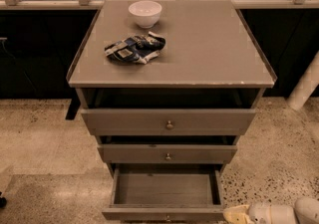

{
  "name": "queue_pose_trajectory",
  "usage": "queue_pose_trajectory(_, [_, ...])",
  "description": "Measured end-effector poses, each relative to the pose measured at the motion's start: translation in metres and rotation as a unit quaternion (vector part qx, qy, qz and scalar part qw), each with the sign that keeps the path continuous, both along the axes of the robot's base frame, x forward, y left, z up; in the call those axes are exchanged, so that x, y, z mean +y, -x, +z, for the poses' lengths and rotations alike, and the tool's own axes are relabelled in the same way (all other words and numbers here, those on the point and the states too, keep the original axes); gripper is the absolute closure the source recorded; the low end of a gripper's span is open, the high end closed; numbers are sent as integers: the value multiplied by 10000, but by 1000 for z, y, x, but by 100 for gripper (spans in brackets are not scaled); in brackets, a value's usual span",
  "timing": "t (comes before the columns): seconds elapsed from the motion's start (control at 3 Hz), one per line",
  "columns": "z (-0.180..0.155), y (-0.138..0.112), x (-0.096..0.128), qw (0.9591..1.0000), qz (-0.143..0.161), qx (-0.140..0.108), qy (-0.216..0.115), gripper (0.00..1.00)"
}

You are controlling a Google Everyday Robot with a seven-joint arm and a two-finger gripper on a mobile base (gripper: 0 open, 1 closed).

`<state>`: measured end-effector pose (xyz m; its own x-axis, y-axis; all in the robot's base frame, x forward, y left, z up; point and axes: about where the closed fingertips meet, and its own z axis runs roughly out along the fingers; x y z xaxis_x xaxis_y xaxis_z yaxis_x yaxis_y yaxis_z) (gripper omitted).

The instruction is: Close bottom drawer

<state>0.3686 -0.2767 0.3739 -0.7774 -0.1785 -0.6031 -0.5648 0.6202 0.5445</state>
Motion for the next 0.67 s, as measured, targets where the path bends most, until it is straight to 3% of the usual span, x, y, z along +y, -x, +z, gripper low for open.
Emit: queue_pose_trajectory(0.67, [-109,6,19,9943,-251,629,-820,100])
